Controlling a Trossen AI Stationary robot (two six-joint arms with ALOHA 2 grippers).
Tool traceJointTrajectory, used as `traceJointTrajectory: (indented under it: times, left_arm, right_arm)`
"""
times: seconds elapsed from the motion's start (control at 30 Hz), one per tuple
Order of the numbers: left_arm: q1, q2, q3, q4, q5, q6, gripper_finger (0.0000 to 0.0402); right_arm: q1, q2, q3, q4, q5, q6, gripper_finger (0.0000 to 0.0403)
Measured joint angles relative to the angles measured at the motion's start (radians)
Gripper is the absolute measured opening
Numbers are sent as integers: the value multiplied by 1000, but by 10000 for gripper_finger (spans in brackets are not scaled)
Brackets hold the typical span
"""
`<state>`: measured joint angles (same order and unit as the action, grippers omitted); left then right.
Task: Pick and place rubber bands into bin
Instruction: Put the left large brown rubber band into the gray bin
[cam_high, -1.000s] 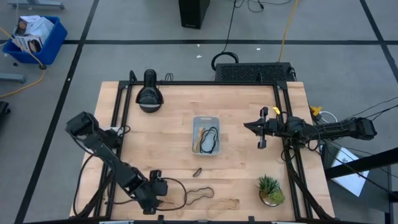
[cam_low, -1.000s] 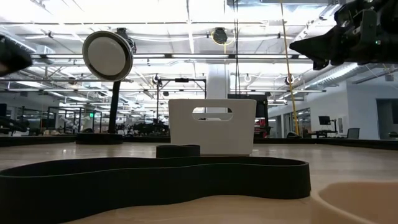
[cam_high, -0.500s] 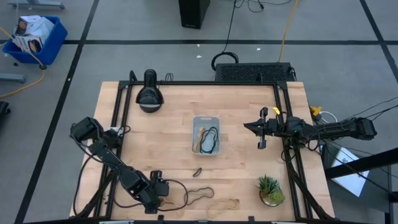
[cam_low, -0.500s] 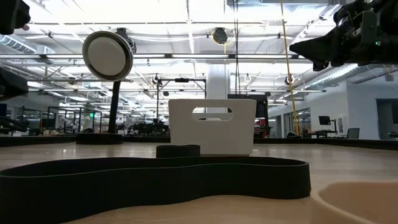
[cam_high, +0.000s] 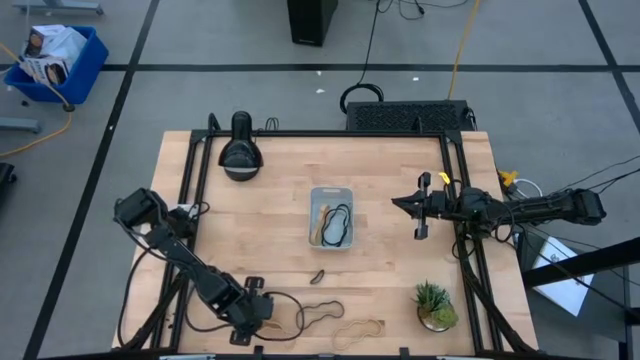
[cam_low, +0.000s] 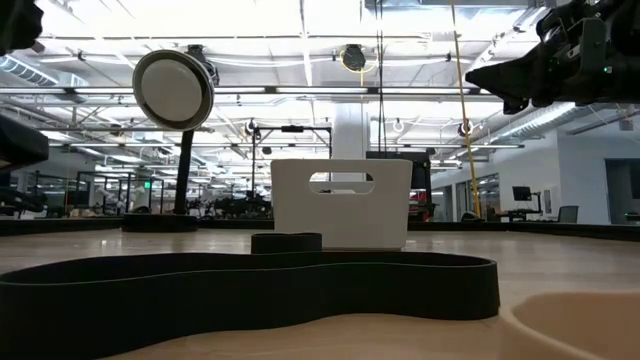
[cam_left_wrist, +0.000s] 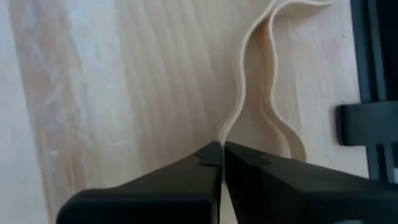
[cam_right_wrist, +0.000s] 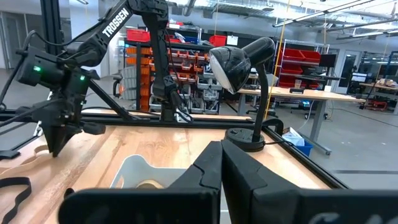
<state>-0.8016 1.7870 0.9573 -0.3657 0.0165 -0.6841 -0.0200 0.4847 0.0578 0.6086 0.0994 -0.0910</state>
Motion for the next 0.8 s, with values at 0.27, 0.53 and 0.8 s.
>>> traceJointTrajectory:
  times: [0.27,0.53,0.8]
  left_arm:
    - [19,-176,-3,-179,-52,121,6]
    - [20,-486,-5,-265,-488,328,4]
    - [22,-684,-169,-55,-716,612,5]
  right_arm:
    - [0,0,0,0,0,-2,0]
    - [0,0,0,0,2,-3,0]
    - [0,0,0,-10,2,-3,0]
